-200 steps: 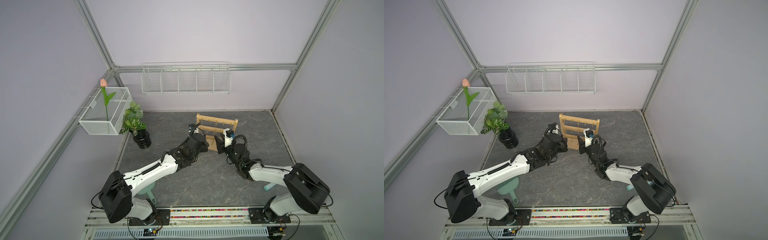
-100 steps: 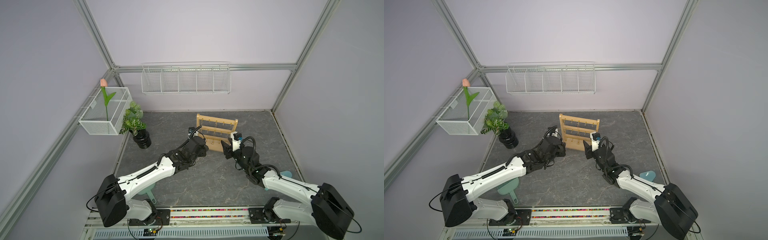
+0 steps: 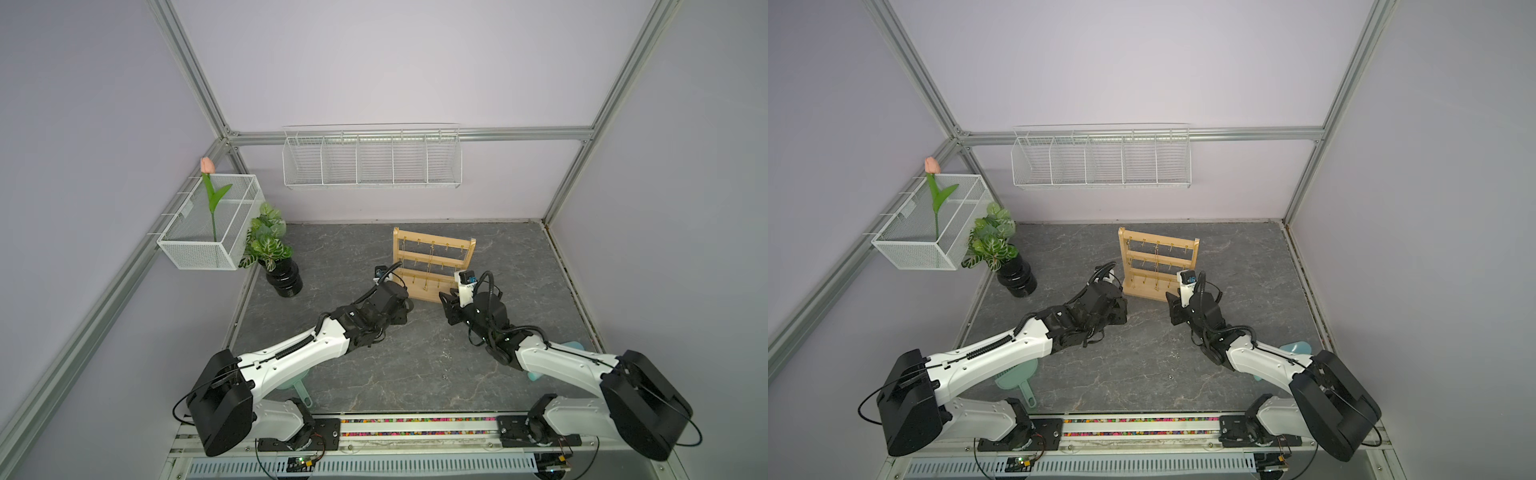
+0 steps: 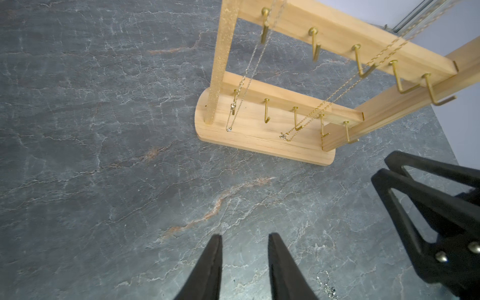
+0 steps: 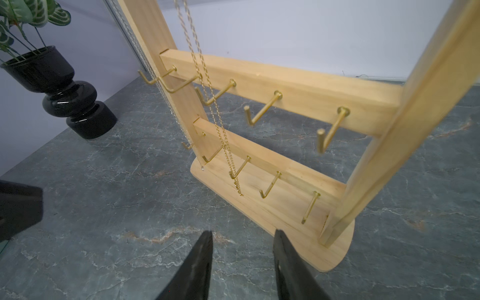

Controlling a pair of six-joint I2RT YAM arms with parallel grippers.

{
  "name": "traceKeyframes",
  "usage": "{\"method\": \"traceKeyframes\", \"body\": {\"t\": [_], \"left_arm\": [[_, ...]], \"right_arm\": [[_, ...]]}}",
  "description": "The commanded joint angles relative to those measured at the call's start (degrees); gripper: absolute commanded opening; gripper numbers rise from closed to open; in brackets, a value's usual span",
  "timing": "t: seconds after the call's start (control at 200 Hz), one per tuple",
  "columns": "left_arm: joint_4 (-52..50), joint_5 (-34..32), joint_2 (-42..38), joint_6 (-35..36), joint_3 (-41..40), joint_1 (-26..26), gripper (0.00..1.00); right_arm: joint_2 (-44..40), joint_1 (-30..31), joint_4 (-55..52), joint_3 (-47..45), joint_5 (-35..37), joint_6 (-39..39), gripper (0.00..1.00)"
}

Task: Hang the necklace on the jewelry display stand
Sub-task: Hang the necklace on the stand.

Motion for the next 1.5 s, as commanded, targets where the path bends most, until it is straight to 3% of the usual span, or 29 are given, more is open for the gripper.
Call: {"method": "traceKeyframes", "body": {"t": [0.0, 0.215, 0.36, 0.575, 1.08, 1.495], "left_arm": [[1.5, 2.4, -0.7, -0.5, -2.0, 0.4, 0.33], [3.1, 4.5, 1.7, -1.4, -4.8, -3.6, 0.33], [2.5, 1.7, 0.7, -2.7, -6.3, -3.5, 0.33], [2.5, 1.9, -0.8, -2.0, -7.4, -1.1, 0.33], [9.1, 5.3, -1.6, -2.0, -12.4, 2.6, 0.33], [10.9, 6.8, -2.4, -1.3, -14.0, 4.5, 0.33]], "right_arm": [[0.4, 0.7, 4.1, -0.9, 0.1, 1.9, 0.44], [-3.4, 0.9, -4.8, -0.3, 0.3, 4.4, 0.45], [-1.4, 0.9, 0.3, -0.1, 0.5, 3.6, 0.42], [4.3, 1.2, 4.3, 6.9, 1.0, 2.2, 0.38], [8.1, 2.5, 2.7, 16.8, 7.4, -2.4, 0.34], [9.0, 2.6, 2.9, 17.8, 10.8, -3.6, 0.3]]}}
